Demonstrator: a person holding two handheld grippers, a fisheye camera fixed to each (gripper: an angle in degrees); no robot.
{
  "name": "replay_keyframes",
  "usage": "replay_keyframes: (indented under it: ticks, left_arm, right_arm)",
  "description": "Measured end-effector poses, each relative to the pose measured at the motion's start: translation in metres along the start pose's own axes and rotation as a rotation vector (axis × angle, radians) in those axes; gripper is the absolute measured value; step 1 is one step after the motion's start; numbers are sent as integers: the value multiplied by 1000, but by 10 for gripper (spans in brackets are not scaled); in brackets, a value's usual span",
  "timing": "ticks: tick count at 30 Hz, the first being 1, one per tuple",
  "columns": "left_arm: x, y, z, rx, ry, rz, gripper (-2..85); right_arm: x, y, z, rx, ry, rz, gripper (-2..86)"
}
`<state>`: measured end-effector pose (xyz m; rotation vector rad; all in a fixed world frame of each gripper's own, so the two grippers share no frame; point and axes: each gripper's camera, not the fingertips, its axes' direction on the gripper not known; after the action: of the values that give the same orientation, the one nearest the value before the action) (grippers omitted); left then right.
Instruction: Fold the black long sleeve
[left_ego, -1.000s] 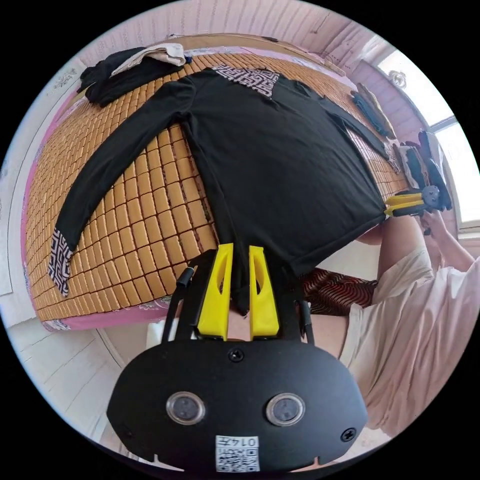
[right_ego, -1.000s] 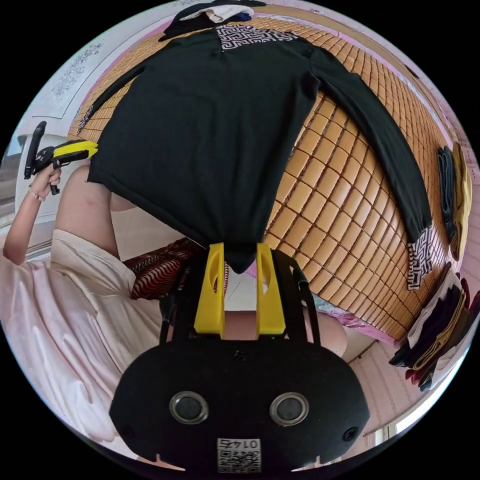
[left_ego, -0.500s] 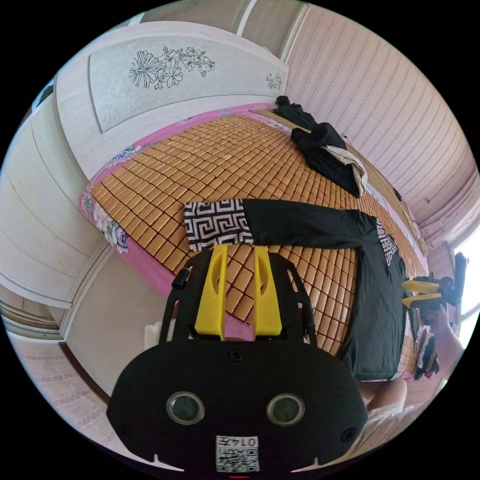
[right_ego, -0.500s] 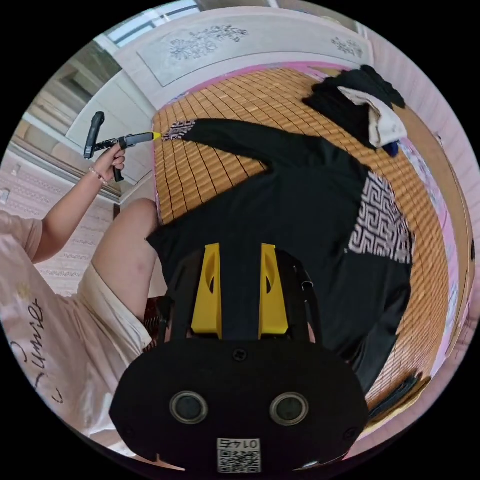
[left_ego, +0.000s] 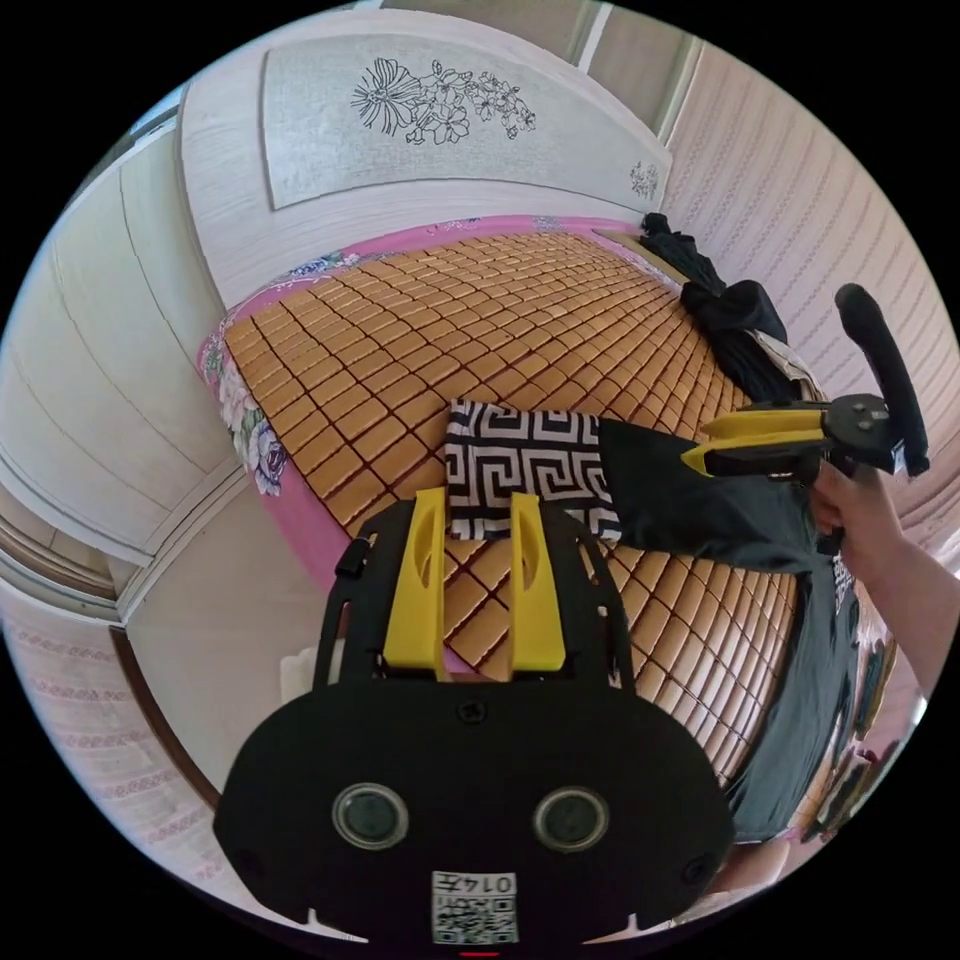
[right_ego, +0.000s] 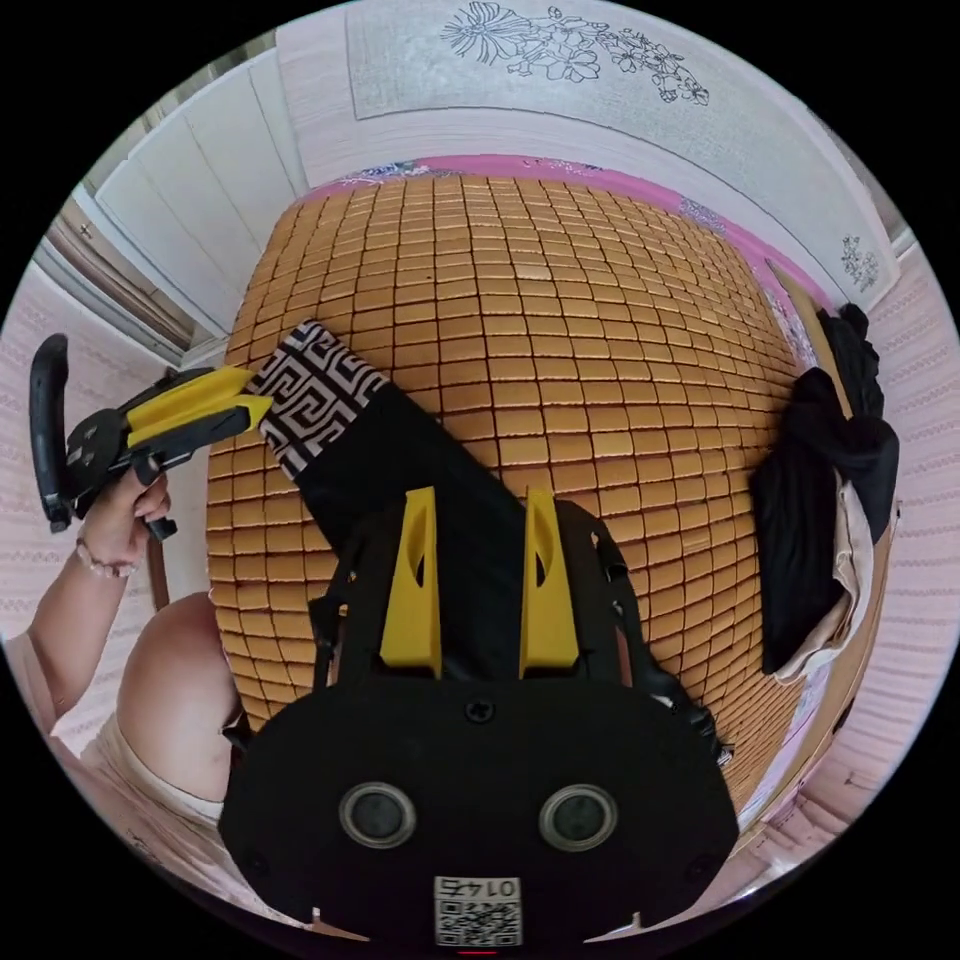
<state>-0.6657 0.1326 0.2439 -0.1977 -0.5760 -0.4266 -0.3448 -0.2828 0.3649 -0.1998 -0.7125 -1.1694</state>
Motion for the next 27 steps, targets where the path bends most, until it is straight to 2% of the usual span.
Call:
replay_keyframes:
  ticks: [5, 8, 11, 16, 19, 20, 23, 25, 27]
  left_arm:
    - [-6, 9, 6, -16, 34, -2, 42]
    - [-4, 19, 5, 2, 55, -9, 2]
    - [8, 33, -17, 92, 136, 8, -7]
    - [85, 69, -110, 387, 288, 285, -9]
    - [158, 110, -167, 531, 492, 530, -9]
    - [189, 131, -185, 552, 614, 650, -8]
    - [261, 203, -210, 478, 961, 991, 0]
    - [300, 255, -204, 325, 1087, 1190, 19]
    - [337, 319, -174, 98, 1115, 1288, 56]
  right_arm:
    - [4, 15, 2, 6, -59, 70, 12]
    - [8, 35, -10, 29, -103, 76, -1]
    - [18, 64, -39, 124, -144, 98, -3]
    - [58, 157, -114, 417, -182, 237, 0]
    - [94, 247, -151, 563, -206, 395, 3]
    - [105, 290, -164, 616, -232, 463, 4]
    - [107, 402, -188, 710, -335, 538, 9]
    - [95, 463, -185, 641, -319, 578, 14]
    - [77, 539, -154, 408, -246, 695, 25]
